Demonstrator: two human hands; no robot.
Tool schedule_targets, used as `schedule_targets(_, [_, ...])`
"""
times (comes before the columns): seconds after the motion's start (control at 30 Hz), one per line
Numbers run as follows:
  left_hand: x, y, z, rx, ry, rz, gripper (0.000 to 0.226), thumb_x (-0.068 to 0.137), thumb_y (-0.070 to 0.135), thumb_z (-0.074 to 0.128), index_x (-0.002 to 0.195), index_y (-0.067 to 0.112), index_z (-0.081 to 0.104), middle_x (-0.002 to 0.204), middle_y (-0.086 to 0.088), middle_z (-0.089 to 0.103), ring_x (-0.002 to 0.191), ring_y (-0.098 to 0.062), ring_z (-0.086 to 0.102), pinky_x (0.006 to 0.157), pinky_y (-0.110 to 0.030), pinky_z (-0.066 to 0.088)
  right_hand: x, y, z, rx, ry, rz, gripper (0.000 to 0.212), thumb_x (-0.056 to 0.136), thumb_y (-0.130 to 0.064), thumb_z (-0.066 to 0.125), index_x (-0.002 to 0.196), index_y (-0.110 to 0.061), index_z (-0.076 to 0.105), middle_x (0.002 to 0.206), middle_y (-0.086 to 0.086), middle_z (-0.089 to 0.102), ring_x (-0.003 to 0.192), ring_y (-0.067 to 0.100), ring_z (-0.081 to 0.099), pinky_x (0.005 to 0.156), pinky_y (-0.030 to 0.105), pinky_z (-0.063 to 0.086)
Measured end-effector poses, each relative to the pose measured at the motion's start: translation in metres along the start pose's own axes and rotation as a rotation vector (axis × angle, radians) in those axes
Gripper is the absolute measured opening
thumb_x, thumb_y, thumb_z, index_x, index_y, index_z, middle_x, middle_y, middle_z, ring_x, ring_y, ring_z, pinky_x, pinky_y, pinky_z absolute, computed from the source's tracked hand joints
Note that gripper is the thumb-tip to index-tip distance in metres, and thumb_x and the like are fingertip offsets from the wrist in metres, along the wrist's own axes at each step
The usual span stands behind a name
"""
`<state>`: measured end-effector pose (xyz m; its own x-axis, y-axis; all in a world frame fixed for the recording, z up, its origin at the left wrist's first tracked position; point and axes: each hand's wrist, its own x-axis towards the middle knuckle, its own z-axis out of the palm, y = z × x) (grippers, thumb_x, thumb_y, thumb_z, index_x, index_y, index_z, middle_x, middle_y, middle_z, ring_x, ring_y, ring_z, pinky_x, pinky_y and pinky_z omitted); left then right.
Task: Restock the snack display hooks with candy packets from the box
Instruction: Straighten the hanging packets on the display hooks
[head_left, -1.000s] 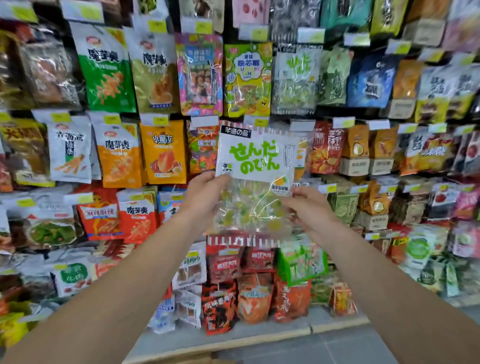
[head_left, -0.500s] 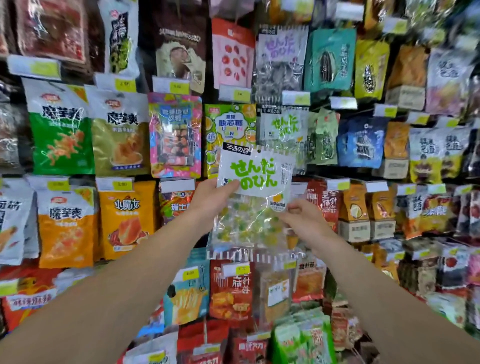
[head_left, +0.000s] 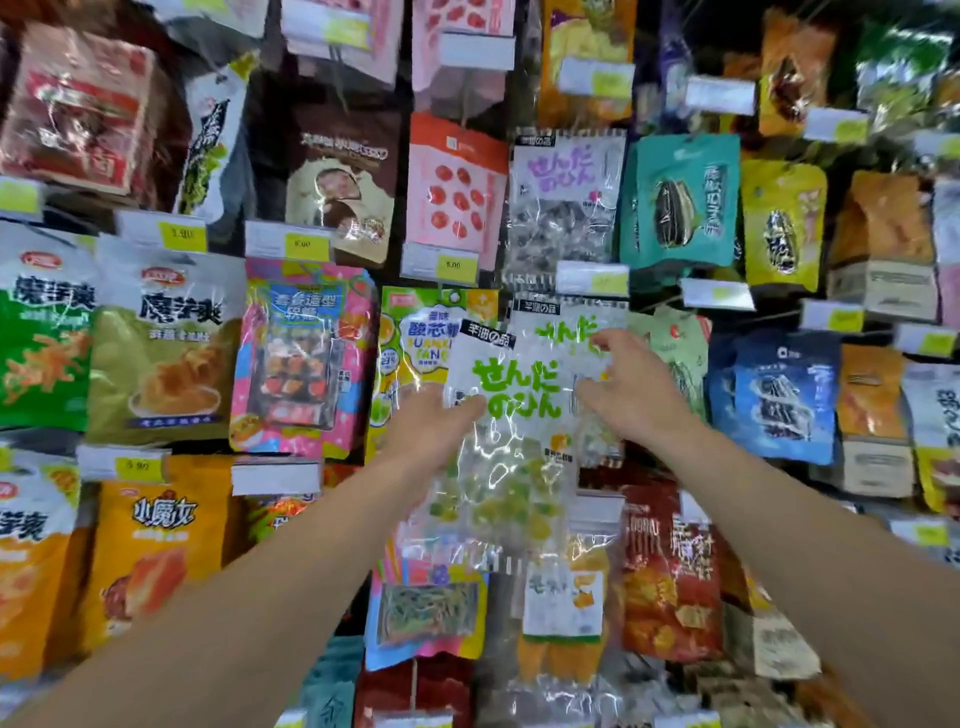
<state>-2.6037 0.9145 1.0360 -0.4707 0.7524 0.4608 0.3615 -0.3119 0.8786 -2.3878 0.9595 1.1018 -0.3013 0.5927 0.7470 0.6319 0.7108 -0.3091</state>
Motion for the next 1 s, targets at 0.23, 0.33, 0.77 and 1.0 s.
schedule_targets(0.23, [0.028, 0.032, 0.046, -0.024, 0.095, 0.01, 0.046, 0.074, 0.05, 0.066, 0.107, 0.018, 0.068, 0.106, -0.004, 0.069, 0.096, -0.023, 0.064, 0.083, -0.036, 0.052, 0.098, 0.029, -0.023, -0.273, 0.026, -0.255, 0.071, 0.09, -0.028, 0.059, 0.152, -0.014, 0.028, 0.155, 0.009, 0.029, 0.141, 0.032, 0.028, 0.112, 0.042, 0.032])
schedule_targets(0.33, [0.045, 0.037, 0.063, -0.062, 0.145, 0.024, 0.054, 0.07, 0.054, 0.068, 0.111, 0.02, 0.069, 0.109, 0.002, 0.071, 0.102, -0.021, 0.065, 0.089, -0.035, 0.053, 0.12, 0.042, -0.022, -0.326, 0.033, -0.313, 0.071, 0.093, -0.026, 0.056, 0.155, -0.015, 0.023, 0.162, 0.007, 0.019, 0.148, 0.03, 0.016, 0.119, 0.044, 0.025])
schedule_targets(0.77, [0.086, 0.056, 0.101, -0.074, 0.219, 0.078, 0.032, 0.075, 0.043, 0.065, 0.088, 0.015, 0.069, 0.089, -0.005, 0.071, 0.085, -0.025, 0.065, 0.078, -0.036, 0.052, 0.162, 0.062, -0.03, -0.146, 0.207, -0.427, 0.034, 0.105, -0.029, 0.041, 0.13, -0.024, 0.062, 0.111, 0.006, 0.071, 0.091, 0.026, 0.057, 0.069, 0.029, 0.037])
schedule_targets(1.0, [0.1, 0.06, 0.111, -0.074, 0.216, 0.014, 0.032, 0.073, 0.041, 0.067, 0.088, 0.013, 0.066, 0.095, -0.015, 0.07, 0.094, -0.035, 0.066, 0.082, -0.048, 0.056, 0.165, 0.064, -0.034, -0.126, 0.167, -0.424, 0.033, 0.104, -0.03, 0.042, 0.131, -0.028, 0.063, 0.115, 0.004, 0.071, 0.093, 0.026, 0.058, 0.071, 0.028, 0.04])
